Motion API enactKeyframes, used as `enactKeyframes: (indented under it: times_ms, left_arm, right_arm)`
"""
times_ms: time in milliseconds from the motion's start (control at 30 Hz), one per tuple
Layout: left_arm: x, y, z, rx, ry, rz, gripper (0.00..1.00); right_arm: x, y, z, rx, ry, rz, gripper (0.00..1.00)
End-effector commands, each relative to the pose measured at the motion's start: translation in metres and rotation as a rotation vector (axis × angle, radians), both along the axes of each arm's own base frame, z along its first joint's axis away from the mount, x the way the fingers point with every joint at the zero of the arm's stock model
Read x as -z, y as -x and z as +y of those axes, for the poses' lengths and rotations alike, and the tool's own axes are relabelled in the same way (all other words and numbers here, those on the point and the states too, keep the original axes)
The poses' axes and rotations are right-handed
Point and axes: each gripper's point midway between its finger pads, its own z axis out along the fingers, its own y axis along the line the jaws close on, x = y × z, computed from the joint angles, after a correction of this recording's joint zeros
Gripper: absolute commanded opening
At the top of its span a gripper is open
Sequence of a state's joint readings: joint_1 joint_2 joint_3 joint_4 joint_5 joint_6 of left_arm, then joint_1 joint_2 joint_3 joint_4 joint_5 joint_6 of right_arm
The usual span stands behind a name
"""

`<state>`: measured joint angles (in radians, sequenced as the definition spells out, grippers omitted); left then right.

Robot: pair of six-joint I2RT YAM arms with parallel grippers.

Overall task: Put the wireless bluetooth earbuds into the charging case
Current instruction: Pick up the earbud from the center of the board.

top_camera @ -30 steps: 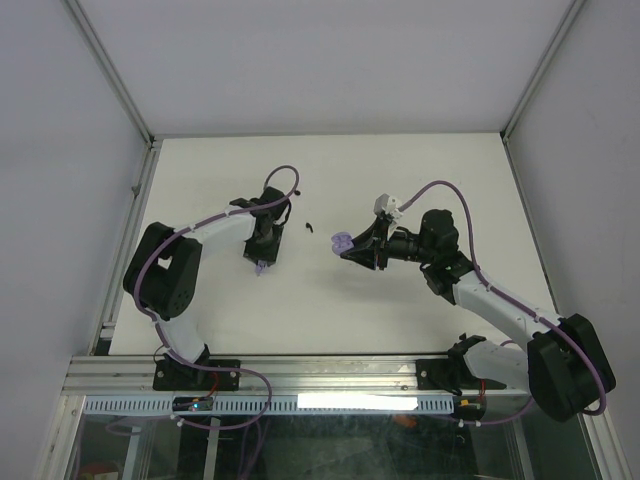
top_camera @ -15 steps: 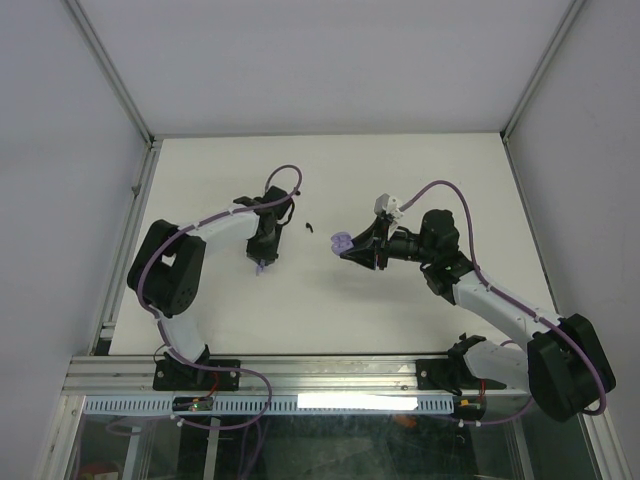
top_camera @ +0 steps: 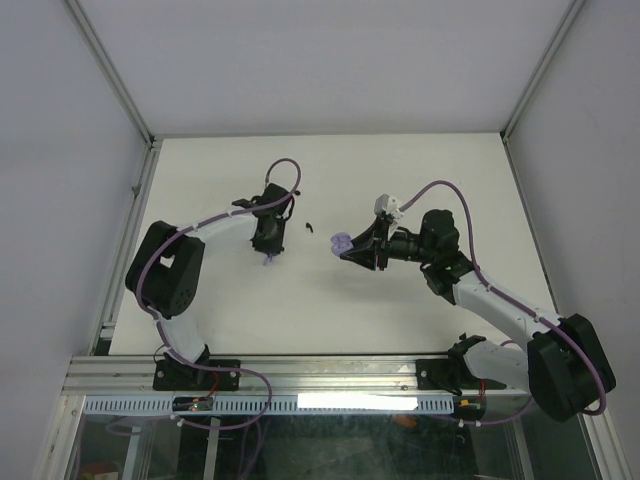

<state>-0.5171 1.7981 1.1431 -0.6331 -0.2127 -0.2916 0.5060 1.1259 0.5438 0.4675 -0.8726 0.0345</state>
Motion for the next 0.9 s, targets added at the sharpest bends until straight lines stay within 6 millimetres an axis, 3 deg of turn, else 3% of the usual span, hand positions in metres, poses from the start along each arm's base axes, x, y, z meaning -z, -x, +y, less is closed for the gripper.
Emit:
enactKeyframes:
  times_ms: [0, 133, 367, 600, 867]
  left_arm:
    - [-0.022, -0.016, -0.027, -0.019, 0.197, -0.119, 0.06]
    - [-0.028, -0.016, -0.027, -0.079, 0.322, -0.14, 0.01]
    - [-0.03, -0.013, -0.021, -0.158, 0.469, -0.158, 0.0]
    - [-0.075, -0.024, -0.029, -0.143, 0.6, -0.312, 0.0]
    - [-0.096, -0.028, -0.044, -0.115, 0.723, -0.358, 0.0]
  right_arm:
    - [-0.018, 0.002, 0.002, -0.019, -0.035, -0.059, 0.04]
    - [-0.018, 0.004, 0.003, -0.025, -0.038, -0.052, 0.04]
    - [-0.018, 0.005, 0.006, -0.038, -0.045, -0.042, 0.04]
    - [-0.018, 0.007, 0.009, -0.044, -0.048, -0.045, 0.04]
    - [-0.018, 0.011, 0.016, -0.07, -0.056, -0.057, 0.04]
